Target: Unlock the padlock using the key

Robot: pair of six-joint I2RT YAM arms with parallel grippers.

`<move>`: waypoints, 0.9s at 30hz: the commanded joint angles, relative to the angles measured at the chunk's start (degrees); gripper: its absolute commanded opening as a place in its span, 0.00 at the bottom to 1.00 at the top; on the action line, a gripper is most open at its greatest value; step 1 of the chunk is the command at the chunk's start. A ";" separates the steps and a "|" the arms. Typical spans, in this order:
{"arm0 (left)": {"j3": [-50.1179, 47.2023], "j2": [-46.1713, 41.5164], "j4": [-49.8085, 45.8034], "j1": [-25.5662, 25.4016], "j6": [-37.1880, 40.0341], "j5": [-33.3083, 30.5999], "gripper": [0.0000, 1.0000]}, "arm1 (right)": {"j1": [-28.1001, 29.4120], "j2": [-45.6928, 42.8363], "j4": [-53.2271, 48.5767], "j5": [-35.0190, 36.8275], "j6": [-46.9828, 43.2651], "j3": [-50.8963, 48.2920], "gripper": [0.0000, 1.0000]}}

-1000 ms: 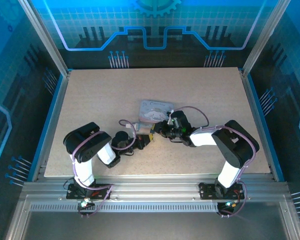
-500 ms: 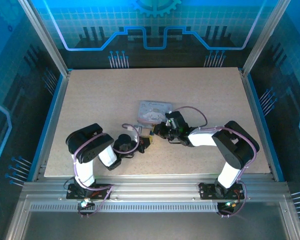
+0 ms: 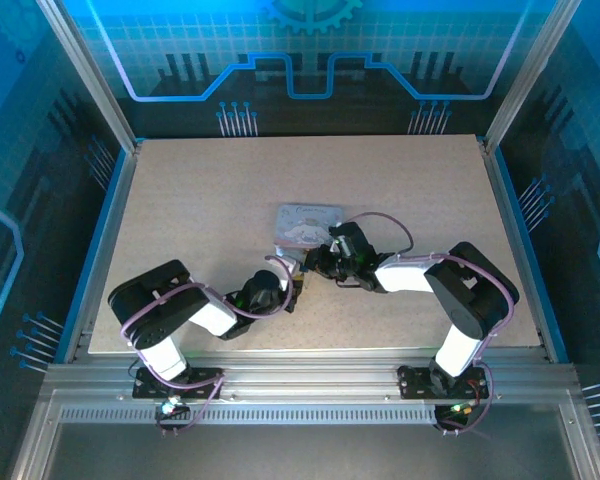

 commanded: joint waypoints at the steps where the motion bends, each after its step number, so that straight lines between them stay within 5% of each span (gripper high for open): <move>1: 0.25 0.79 -0.83 -0.42 0.44 1.86 0.00 | 0.65 1.08 -0.06 -2.31 6.17 -3.18 0.26; 17: -3.02 3.75 12.18 5.03 -12.21 14.18 0.00 | 0.54 2.32 0.81 -4.05 6.33 -3.52 0.47; 23: -5.05 10.13 26.00 10.81 -20.41 23.86 0.00 | 0.56 3.10 5.00 -6.08 6.53 -4.35 0.43; 27: -4.37 11.59 26.36 11.67 -21.62 26.60 0.00 | 0.64 3.60 3.00 -6.22 6.01 -3.56 0.44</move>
